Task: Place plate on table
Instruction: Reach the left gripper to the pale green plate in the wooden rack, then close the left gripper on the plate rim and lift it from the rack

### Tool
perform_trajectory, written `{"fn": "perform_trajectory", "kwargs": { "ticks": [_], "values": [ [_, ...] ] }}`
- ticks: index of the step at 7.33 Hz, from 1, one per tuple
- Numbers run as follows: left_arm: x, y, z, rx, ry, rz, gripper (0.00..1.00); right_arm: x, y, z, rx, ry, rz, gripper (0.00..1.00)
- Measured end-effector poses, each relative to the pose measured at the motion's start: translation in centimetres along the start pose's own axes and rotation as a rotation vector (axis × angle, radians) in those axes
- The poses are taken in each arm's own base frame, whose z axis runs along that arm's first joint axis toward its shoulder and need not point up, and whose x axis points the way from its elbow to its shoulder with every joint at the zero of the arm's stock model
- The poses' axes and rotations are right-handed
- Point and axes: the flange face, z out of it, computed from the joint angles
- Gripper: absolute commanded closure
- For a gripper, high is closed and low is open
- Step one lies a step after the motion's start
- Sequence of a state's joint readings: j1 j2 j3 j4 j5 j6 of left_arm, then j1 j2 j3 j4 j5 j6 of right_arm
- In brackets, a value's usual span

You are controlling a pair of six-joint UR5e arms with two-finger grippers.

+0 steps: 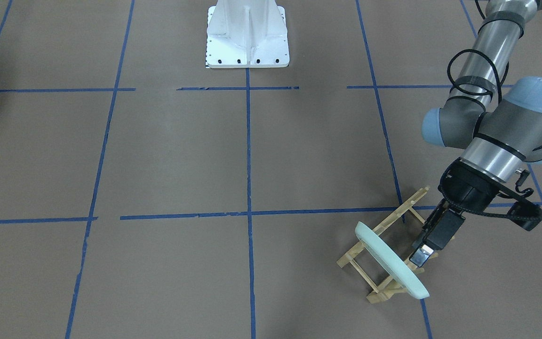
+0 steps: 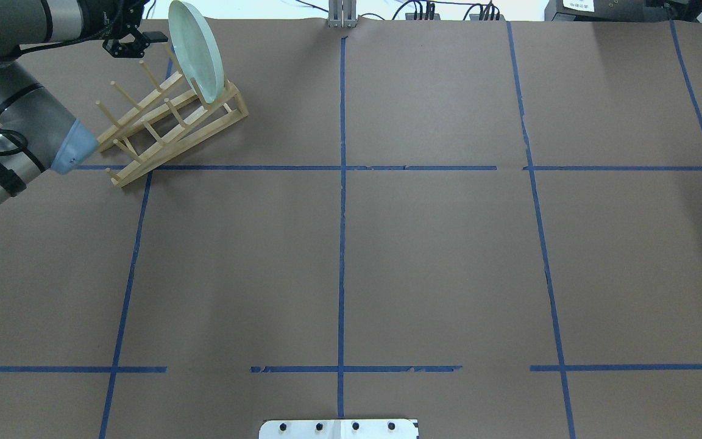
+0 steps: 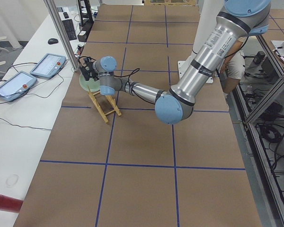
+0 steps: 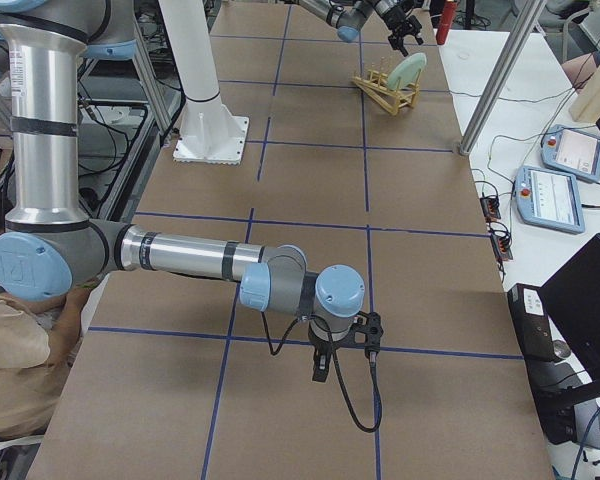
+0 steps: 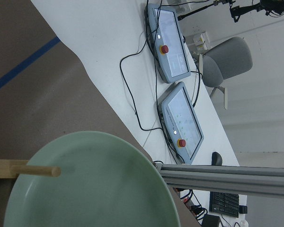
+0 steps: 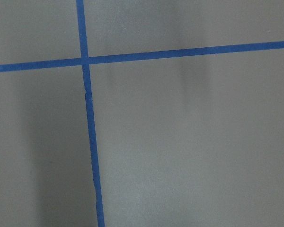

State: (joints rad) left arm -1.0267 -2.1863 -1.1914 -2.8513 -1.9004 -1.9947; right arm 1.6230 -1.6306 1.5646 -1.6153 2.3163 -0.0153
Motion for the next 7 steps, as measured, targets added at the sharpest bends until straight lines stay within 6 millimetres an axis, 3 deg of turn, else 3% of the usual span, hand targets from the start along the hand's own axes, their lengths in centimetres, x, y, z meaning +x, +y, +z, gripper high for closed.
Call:
{"fn": "perform_trajectory", "kwargs": {
  "ticks": [2, 3, 4, 5, 7],
  "values": [
    [0.5, 0.0, 0.8, -0.002, 0.004, 0.005, 0.3, 0.0, 0.0, 0.0, 0.0, 0.0, 0.0, 0.0],
    [0.8, 0.1, 1.3, -0.002, 0.005, 0.007, 0.52, 0.0, 0.0, 0.0, 0.0, 0.0, 0.0, 0.0],
    [1.2, 0.1, 1.7, 0.0, 0.004, 0.007, 0.66, 0.0, 0.0, 0.0, 0.0, 0.0, 0.0, 0.0],
    [1.3, 0.1, 1.9, 0.001, 0.004, 0.007, 1.0, 0.0, 0.0, 0.0, 0.0, 0.0, 0.0, 0.0],
    [1.6, 0.2, 1.8, 0.001, 0.01, 0.009, 1.0, 0.0, 0.0, 0.0, 0.0, 0.0, 0.0, 0.0]
  ]
}}
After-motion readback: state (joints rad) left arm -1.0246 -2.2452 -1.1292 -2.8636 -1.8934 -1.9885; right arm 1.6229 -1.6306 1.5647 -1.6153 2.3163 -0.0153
